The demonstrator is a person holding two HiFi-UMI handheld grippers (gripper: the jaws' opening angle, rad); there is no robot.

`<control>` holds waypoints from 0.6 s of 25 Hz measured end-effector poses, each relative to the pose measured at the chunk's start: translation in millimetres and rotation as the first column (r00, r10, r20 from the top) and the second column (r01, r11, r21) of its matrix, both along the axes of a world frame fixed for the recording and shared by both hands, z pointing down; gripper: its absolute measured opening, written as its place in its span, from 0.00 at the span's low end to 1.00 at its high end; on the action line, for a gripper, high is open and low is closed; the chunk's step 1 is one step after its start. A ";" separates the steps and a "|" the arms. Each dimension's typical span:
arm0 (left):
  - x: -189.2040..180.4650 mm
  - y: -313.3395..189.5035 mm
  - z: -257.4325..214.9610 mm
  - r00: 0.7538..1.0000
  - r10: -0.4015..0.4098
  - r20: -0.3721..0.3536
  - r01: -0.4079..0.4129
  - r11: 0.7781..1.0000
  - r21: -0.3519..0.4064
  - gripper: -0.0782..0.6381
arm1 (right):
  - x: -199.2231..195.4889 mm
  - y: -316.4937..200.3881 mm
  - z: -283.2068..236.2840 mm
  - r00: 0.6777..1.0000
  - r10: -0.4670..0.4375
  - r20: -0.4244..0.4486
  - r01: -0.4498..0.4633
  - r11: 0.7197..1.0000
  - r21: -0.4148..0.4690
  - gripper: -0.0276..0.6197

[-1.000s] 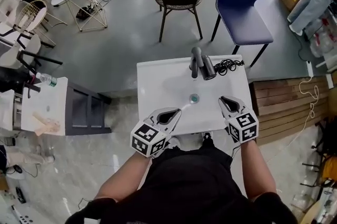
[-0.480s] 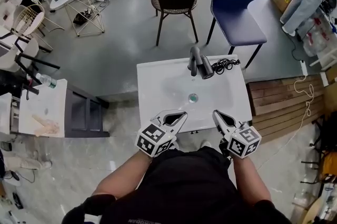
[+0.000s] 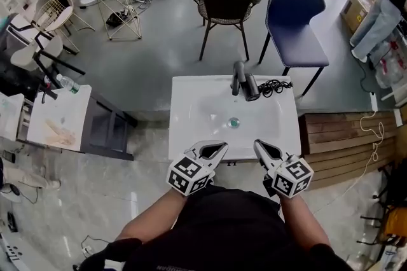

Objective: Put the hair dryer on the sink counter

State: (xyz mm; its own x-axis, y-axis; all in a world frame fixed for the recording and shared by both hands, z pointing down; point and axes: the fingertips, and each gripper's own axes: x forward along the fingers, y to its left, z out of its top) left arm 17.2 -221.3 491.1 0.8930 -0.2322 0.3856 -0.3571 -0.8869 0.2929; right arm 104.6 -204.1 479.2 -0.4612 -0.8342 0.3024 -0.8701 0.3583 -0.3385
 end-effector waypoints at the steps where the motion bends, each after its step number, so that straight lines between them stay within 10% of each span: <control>1: 5.3 5.3 -2.2 1.000 -0.009 -0.005 0.009 1.000 0.004 0.11 | 1.6 5.7 -0.6 1.000 -0.016 -0.002 0.016 1.000 0.004 0.05; 15: 61.5 91.3 -14.6 0.993 -0.115 -0.008 0.115 0.993 0.019 0.11 | 63.0 104.4 -4.2 0.992 -0.123 -0.041 0.125 0.992 0.030 0.05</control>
